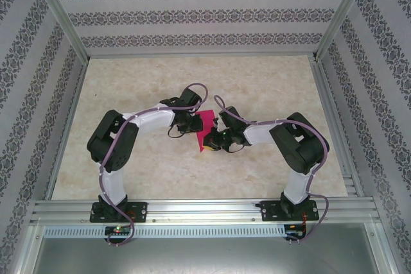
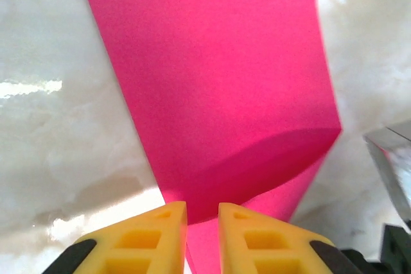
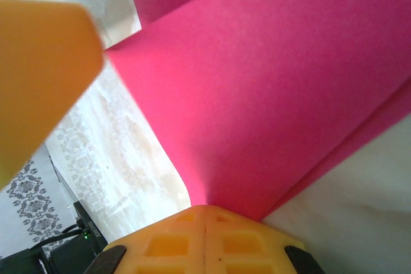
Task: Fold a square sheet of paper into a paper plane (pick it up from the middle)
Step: Third fold the triangle at the center of the table.
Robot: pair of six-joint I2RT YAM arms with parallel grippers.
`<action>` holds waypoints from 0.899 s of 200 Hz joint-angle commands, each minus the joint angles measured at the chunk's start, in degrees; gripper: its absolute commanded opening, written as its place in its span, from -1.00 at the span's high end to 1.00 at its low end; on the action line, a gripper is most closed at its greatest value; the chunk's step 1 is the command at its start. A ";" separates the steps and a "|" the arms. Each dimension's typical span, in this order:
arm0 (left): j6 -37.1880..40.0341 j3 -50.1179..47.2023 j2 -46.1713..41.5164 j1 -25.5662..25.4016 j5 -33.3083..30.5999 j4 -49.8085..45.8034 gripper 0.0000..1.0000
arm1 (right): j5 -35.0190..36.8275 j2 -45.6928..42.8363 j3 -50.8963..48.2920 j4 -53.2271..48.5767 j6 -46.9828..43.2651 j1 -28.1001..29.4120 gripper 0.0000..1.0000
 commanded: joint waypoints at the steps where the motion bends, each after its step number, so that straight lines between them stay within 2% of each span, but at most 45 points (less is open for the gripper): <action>1: -0.08 -2.65 -2.91 -0.46 2.62 4.37 0.56 | 0.60 0.83 0.25 1.60 0.69 0.04 0.96; 16: -0.62 -3.88 -3.37 -0.46 4.17 5.62 0.56 | 0.70 0.82 0.30 1.61 0.77 -0.07 0.96; 44: -1.38 -5.43 -3.34 -0.58 4.95 6.23 0.73 | 1.04 0.72 0.21 1.94 1.34 -0.17 0.96; 62: -1.62 -6.14 -3.29 -0.66 5.03 6.86 0.77 | 1.14 0.78 0.05 2.36 1.61 -0.22 0.96; 91: -1.36 -6.52 -4.05 -0.81 4.49 7.45 0.70 | 0.98 0.98 0.12 2.40 1.80 -0.25 0.96; 109: -1.03 -6.47 -5.66 -0.84 1.81 7.32 0.61 | 0.96 1.20 0.07 2.32 1.80 -0.23 0.96; 139: -0.80 -6.82 -7.99 -0.82 0.32 8.23 0.58 | 0.87 1.33 0.28 2.07 1.79 -0.22 0.96; 180: -1.72 -7.95 -6.25 -1.41 3.31 9.66 0.79 | 0.96 1.42 0.32 1.78 1.80 -0.24 0.96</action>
